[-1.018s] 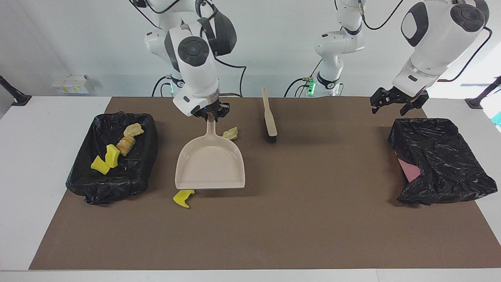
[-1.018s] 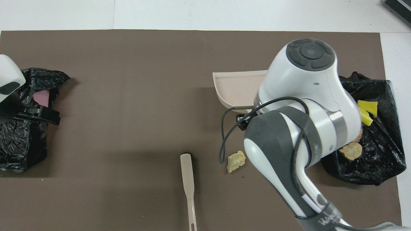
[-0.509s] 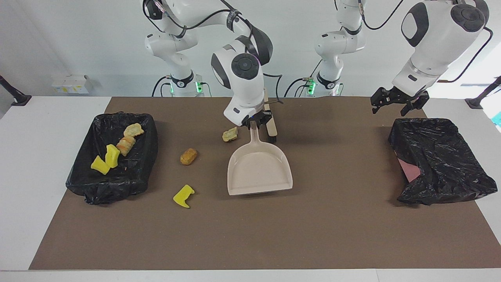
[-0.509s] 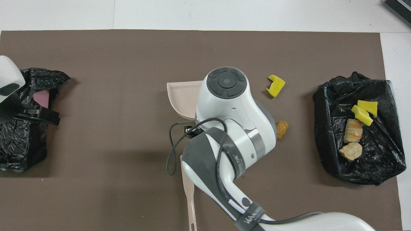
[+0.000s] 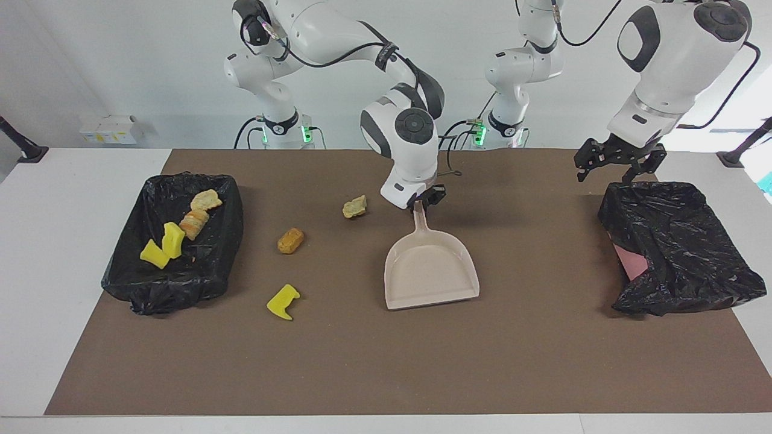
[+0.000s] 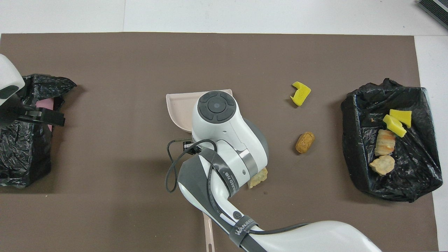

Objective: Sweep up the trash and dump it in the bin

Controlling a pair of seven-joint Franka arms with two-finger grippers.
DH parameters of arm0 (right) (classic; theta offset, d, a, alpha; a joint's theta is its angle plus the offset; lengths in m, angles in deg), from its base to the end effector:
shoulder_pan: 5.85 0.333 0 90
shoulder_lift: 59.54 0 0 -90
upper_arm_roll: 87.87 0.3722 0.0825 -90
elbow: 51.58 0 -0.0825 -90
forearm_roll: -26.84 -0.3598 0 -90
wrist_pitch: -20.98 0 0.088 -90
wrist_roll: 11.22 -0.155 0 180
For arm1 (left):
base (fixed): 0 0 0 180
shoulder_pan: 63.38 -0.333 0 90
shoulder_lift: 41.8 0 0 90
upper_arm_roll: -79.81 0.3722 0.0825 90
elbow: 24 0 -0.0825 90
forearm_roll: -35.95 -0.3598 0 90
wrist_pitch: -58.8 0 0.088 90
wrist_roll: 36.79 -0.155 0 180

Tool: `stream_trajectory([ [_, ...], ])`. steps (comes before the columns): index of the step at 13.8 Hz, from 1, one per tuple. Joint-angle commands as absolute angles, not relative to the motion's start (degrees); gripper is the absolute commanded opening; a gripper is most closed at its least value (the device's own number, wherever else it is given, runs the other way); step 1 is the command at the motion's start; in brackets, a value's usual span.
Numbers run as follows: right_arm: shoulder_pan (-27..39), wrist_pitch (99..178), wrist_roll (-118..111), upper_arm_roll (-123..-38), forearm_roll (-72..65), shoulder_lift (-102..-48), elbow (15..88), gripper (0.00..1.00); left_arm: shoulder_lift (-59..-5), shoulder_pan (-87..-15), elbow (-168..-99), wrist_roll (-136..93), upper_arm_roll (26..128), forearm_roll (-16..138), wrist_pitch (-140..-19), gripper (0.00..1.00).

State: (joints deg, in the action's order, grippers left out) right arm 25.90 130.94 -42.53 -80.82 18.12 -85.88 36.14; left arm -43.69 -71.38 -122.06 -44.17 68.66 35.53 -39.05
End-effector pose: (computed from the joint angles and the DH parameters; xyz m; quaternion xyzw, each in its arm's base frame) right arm 0.5254 0.4292 0.4018 -0.9941 -0.0313 0.0843 0.0604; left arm 0.5286 -0.0297 0.5984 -0.9956 0.0922 -0.0141 0.0074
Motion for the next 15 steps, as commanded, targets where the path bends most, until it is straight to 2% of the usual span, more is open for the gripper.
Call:
stream_trajectory([
  [1, 25.43, 136.36, -43.39, -80.48, 17.26, -85.56, 39.64, 0.0, -44.62, -71.64, -123.93, -45.14, 68.47, 35.77, -42.1, 1.0],
  [5, 24.82, 138.84, -43.48, -80.48, 17.52, -85.64, 40.88, 0.0, -43.04, -71.2, -123.49, -44.7, 68.38, 35.86, -43.24, 1.0],
  [8, 24.56, 139.28, -44.52, -80.75, 17.7, -85.56, 40.88, 0.05, -41.72, -70.85, -123.23, -44.35, 68.03, 36.56, -44.38, 1.0],
  [13, 24.2, 141.92, -45.67, -81.01, 19.28, -86.0, 40.44, 0.01, -38.91, -66.55, -123.93, -43.04, 68.03, 36.74, -48.42, 1.0],
  [15, 24.2, 142.27, -44.8, -81.01, 20.16, -86.52, 40.18, 0.04, -37.77, -65.4, -123.93, -42.24, 68.03, 36.74, -49.83, 1.0],
])
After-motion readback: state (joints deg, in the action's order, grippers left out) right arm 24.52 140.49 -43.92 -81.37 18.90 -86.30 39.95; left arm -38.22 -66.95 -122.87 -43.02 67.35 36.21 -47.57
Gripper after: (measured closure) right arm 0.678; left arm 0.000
